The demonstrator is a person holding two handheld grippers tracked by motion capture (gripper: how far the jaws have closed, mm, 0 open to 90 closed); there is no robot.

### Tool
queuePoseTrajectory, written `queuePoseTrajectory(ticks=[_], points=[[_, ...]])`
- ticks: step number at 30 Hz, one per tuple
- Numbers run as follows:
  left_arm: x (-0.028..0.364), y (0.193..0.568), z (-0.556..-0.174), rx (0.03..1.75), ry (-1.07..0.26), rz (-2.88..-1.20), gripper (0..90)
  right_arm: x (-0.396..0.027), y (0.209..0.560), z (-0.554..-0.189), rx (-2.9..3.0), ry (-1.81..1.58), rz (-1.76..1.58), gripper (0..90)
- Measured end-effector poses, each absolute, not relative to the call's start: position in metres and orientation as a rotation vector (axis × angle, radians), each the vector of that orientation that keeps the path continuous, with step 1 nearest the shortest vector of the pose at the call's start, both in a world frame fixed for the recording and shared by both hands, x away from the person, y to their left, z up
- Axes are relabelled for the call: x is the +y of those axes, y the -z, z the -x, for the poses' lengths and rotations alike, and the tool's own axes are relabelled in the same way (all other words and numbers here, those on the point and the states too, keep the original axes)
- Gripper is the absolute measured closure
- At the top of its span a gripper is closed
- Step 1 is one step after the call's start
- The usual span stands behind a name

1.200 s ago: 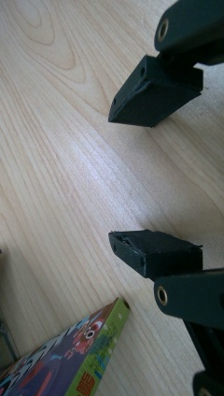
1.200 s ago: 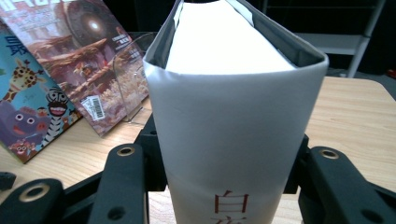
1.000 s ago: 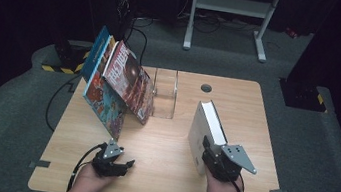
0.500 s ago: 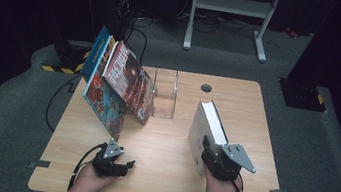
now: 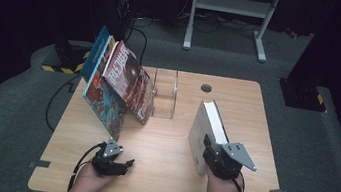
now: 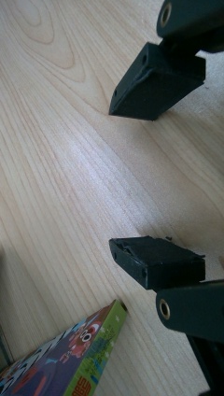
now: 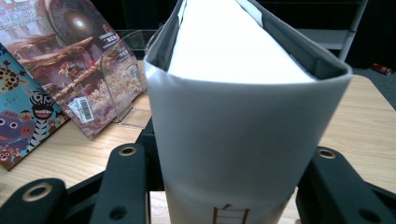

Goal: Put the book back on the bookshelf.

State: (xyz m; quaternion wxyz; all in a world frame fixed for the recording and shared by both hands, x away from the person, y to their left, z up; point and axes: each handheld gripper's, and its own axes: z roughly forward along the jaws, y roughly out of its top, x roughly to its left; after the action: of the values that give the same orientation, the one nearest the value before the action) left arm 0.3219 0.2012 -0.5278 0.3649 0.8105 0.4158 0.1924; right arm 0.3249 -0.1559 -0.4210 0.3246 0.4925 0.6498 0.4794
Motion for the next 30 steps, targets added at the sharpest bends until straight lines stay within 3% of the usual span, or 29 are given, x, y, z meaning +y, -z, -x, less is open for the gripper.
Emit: queuePoseTrajectory(ticks=[30], points=[[0.202, 0.528, -0.322, 1.044, -0.491, -2.097, 30.8, -0.118, 0.397, -0.325, 1.737, -1.241, -1.217, 54.1]])
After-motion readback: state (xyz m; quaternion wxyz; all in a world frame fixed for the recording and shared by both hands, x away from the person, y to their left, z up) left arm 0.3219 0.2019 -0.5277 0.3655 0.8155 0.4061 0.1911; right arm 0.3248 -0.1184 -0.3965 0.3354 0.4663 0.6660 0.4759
